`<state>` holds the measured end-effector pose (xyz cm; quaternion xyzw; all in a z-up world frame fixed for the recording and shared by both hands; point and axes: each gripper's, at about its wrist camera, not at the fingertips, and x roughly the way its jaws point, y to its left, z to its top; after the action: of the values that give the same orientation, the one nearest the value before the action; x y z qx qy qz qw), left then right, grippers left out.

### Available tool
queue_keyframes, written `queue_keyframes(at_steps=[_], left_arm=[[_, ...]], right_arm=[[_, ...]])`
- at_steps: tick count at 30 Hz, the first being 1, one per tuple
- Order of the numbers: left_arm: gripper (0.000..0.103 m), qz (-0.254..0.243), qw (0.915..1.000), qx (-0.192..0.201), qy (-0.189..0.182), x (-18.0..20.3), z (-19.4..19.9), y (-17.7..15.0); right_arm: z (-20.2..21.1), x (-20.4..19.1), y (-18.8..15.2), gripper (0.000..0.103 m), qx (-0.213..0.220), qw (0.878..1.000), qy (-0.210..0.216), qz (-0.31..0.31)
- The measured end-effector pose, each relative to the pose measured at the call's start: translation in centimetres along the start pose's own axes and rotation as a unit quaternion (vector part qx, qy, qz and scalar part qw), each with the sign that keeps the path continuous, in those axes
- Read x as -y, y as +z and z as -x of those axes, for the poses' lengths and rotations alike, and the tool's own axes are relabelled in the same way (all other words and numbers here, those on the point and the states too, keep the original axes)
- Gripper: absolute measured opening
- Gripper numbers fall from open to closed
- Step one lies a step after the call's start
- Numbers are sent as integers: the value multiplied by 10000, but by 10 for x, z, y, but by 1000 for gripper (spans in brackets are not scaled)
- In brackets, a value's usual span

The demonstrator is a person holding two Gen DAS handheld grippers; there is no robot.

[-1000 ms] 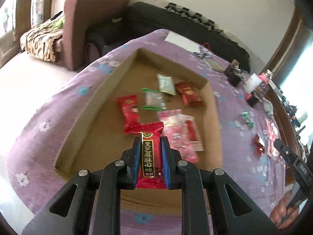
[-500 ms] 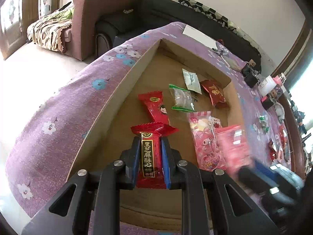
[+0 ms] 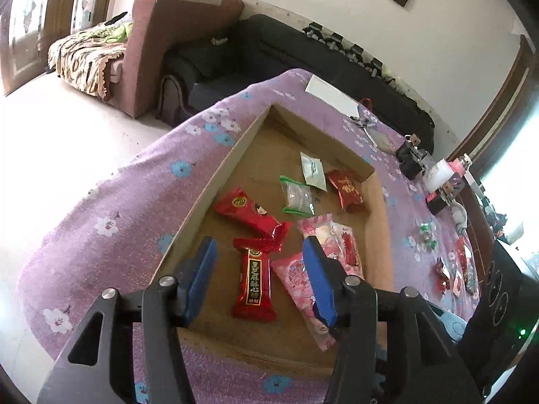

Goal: Organize snacks
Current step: 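Carry both bars to the cardboard tray and open both tools to drop them, then move both tools back over the remaining snacks on the tablecloth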

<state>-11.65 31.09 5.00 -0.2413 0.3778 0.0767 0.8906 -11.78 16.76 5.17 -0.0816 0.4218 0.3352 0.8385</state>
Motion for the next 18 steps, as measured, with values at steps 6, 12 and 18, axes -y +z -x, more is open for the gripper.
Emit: queue_keyframes(at_steps=[6, 12, 18], left_arm=[[52, -429, 9983, 221, 338, 22, 12, -4], [52, -1172, 9886, 485, 815, 58, 20, -14], [52, -1570, 9809, 577, 994, 84, 22, -23]], right_arm=[[30, 10, -1, 51, 344, 9993, -107, -133], [62, 39, -9, 58, 664, 9962, -346, -438], [84, 80, -24, 61, 779, 9918, -536, -860]])
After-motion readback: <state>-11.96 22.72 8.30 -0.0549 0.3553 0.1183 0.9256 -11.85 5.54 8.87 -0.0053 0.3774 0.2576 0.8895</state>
